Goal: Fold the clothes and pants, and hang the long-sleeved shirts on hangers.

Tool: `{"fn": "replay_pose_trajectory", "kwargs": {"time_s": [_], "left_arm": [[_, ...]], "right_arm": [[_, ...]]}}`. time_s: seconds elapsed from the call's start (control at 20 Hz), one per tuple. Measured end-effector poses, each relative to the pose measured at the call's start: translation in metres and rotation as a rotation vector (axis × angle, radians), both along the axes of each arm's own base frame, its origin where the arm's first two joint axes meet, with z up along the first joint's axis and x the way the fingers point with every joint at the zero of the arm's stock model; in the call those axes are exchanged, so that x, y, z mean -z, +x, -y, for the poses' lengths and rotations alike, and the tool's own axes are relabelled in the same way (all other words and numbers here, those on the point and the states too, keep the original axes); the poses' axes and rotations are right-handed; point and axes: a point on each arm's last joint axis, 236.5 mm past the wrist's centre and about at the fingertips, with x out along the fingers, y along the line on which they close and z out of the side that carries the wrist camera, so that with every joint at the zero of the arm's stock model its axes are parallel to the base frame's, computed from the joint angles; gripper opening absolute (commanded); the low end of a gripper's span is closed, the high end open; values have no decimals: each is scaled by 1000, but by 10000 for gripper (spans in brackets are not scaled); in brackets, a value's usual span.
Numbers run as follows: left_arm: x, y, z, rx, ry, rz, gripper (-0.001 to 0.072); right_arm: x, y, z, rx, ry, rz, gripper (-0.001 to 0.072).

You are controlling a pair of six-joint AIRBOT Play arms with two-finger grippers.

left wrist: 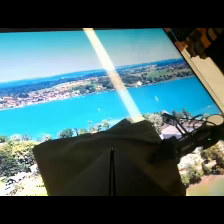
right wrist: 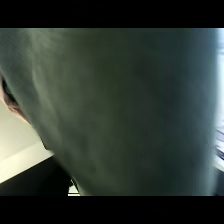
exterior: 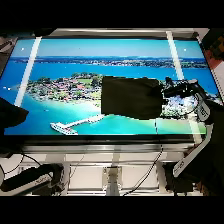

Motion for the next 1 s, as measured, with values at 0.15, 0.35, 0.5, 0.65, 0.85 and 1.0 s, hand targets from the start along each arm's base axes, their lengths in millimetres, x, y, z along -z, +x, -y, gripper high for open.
{"fn": "replay_pose_trajectory", "kwargs": {"time_s": [0.15, 0.35, 0.5, 0.65, 0.85, 1.0], "left_arm": [[-2, -2, 4, 18, -10, 2, 23], [-3, -4, 6, 28, -14, 4, 23], [-3, -4, 6, 31, -16, 4, 23], [-3, -4, 7, 32, -18, 4, 23], [-3, -4, 7, 33, -19, 4, 23], [-3, -5, 7, 33, -19, 4, 23]], "right_arm": [[2, -1, -14, -29, -7, 1, 495], [6, -2, -20, -43, -25, 2, 16], [-4, -5, -20, -52, 2, 0, 11], [-28, -1, -10, -32, 11, 43, 10], [-61, 11, 37, 61, -121, 136, 10], [-73, 7, 104, 167, -306, 154, 10]]}}
